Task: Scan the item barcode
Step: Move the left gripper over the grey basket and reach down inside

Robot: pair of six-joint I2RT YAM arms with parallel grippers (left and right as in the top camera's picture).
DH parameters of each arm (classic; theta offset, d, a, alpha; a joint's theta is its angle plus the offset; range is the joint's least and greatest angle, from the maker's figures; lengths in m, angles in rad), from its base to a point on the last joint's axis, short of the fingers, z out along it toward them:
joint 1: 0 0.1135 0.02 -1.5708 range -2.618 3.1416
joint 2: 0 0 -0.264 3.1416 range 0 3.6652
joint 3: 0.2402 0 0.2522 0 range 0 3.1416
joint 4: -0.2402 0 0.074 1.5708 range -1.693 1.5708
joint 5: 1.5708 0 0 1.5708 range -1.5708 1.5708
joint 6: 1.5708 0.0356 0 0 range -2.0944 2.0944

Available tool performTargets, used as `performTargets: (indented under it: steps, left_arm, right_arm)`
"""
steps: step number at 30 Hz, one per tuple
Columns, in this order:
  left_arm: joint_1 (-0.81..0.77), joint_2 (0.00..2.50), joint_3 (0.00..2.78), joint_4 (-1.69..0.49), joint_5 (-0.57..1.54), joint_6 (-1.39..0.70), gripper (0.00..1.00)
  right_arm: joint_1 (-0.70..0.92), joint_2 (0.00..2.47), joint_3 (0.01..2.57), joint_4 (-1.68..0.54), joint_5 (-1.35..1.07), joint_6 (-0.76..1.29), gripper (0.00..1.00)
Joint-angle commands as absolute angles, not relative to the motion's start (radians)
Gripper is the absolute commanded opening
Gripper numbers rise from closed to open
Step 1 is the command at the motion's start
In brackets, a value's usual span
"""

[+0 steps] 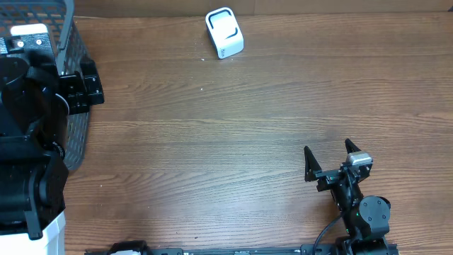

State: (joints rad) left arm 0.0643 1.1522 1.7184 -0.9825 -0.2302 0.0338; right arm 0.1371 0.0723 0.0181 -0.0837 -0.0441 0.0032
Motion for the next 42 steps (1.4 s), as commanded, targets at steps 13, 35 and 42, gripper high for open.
performTargets:
  steps: [13, 35, 42]
  left_arm:
    - [0.059, 1.151, 1.739, -0.976, -0.300, 0.054, 1.00]
    - [0.174, 1.209, 1.739, -0.878, -0.345, 0.083, 1.00]
    - [0.404, 1.310, 1.739, -0.885, -0.086, 0.066, 1.00]
  right_arm:
    - [0.133, 0.073, 0.009, -0.082, -0.036, -0.001, 1.00]
    - [0.133, 0.073, 0.009, -0.082, -0.036, -0.001, 1.00]
    - [0.133, 0.073, 0.009, -0.082, -0.036, -0.001, 1.00]
